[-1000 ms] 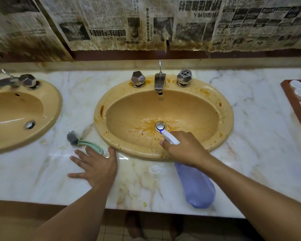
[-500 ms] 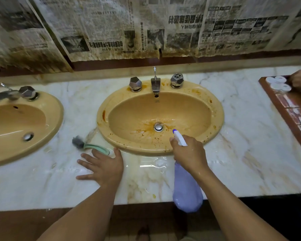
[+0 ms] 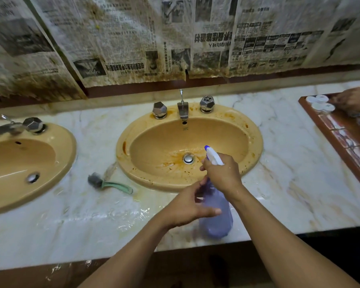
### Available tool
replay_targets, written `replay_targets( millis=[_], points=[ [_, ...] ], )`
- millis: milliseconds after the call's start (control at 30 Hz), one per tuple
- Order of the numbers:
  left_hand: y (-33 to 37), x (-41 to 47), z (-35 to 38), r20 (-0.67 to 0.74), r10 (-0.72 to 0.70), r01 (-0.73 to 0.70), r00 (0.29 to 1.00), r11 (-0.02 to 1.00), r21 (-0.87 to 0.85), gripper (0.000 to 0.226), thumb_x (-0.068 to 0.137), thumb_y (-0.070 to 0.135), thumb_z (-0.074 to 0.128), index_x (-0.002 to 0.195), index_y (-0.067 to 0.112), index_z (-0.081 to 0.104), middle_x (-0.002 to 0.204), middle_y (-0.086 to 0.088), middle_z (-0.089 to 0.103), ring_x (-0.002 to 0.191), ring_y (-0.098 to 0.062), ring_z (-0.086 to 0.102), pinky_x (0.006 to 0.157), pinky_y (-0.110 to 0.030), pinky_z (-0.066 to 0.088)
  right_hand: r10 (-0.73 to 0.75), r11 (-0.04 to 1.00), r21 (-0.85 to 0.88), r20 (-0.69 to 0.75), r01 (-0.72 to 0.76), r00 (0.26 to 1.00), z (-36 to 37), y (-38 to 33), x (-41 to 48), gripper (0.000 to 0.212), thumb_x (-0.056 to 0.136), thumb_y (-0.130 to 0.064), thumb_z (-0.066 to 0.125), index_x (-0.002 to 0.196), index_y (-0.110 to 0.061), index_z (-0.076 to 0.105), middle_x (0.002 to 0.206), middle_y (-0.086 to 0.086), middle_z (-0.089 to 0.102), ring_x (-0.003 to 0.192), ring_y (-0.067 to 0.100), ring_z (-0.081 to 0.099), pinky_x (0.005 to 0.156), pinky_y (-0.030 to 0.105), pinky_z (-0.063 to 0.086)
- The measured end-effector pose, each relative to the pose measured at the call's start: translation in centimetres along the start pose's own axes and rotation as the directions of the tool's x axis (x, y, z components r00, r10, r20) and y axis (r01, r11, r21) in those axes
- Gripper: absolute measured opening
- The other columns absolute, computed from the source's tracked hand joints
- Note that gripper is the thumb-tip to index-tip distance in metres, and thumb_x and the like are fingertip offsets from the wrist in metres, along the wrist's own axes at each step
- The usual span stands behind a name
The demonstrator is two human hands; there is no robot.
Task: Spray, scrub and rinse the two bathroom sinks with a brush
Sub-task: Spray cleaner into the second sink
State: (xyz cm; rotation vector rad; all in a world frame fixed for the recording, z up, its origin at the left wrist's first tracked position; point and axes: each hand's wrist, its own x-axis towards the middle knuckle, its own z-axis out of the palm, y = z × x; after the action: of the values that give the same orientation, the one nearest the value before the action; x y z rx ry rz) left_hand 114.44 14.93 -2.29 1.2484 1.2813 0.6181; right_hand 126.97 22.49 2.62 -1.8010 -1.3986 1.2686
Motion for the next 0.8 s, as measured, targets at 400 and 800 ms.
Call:
replay_targets(
  millis=[400,800],
  points=[
    [1.5,3.7,5.6,-0.155,-0.150,0.151,0.976,0.989,-0.005,0.069,0.064,0.045,0.094,0.119,0.023,0.057,0.112,0.009,0.066,0.099,-0.006,0.064,0.084,-0.027,0.055,0.057,0.971,-0.223,-0.127,-0.084,0.990,-2.2,1.5,2.8,0.030,0.098,-0.046,0.051,0.098,-0.022,0.070,0.082,0.002,0.071,0.087,0.030,0.067,0.083,0.038,0.053],
    [1.2,4.3,7.1,-0.053,-0.115,0.116,0.992,0.993,0.016,0.099,0.058,0.051,0.095,0.140,0.034,0.043,0.138,0.020,0.056,0.130,0.000,0.052,0.111,-0.036,0.047,0.110,0.969,-0.215,-0.062,-0.121,0.992,-3.8,2.3,3.1,0.026,0.092,-0.056,0.056,0.096,-0.034,0.067,0.090,-0.006,0.073,0.095,0.023,0.067,0.098,0.043,0.046]
  ],
)
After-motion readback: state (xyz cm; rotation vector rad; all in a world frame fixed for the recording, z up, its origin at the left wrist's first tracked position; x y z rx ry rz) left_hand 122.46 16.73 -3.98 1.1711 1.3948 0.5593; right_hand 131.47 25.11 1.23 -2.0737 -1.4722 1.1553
